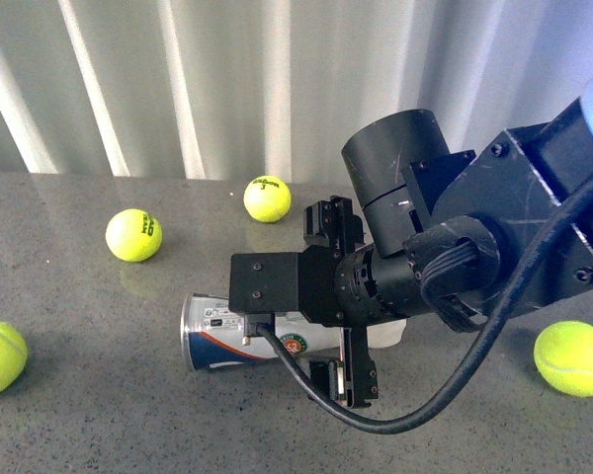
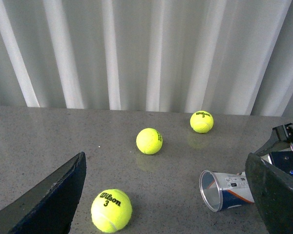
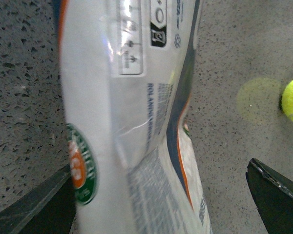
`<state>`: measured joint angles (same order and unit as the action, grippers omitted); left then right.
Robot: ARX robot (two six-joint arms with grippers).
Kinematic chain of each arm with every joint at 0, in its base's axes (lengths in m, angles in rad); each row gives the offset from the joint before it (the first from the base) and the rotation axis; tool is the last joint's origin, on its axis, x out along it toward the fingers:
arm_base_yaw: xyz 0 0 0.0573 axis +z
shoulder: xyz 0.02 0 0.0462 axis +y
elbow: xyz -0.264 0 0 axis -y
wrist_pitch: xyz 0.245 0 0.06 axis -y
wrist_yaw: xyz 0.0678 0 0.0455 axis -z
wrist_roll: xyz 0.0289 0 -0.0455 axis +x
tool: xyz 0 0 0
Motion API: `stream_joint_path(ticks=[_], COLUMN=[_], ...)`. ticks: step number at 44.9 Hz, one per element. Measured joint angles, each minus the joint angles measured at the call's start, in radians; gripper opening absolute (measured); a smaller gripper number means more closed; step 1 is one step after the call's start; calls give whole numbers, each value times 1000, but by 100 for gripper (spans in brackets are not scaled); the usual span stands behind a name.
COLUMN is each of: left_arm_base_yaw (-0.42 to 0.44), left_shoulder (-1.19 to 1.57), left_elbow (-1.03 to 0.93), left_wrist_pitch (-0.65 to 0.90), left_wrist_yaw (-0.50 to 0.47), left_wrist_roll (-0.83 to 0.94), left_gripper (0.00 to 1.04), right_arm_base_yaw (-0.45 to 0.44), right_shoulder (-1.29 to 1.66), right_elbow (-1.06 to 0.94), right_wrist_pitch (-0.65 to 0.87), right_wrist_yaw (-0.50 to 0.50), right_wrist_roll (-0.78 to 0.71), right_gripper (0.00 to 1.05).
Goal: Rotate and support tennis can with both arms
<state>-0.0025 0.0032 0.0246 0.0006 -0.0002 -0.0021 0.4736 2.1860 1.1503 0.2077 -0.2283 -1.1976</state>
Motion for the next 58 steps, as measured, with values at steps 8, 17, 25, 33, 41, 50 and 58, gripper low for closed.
stream_joint_path(ticks=[8,17,25,33,41,50,58], left_arm_base_yaw=[0,0,0,0,0,0,0], left_shoulder=[0,0,0,0,0,0,-1], left_elbow=[0,0,0,0,0,0,0], left_wrist_pitch=[0,0,0,0,0,0,0], left_wrist_yaw=[0,0,0,0,0,0,0], left_wrist_roll=[0,0,0,0,0,0,0], left_gripper=[98,98,98,98,98,98,98], right_arm_base_yaw=[-1,-1,-17,-69,-153,-169,-231], right_shoulder=[-83,-186,-314,-503,-712,-818,-842], right_elbow=[-48,-113,-186,-279,-451,-531,-757], right_wrist_pitch=[13,31,82,150,200,179,692], right_wrist_yaw=[-43,-84,-87,146,575,696,454], right_wrist_roll=[85,200,393,832,1253,1318,1224], right_gripper=[98,98,98,98,98,98,69])
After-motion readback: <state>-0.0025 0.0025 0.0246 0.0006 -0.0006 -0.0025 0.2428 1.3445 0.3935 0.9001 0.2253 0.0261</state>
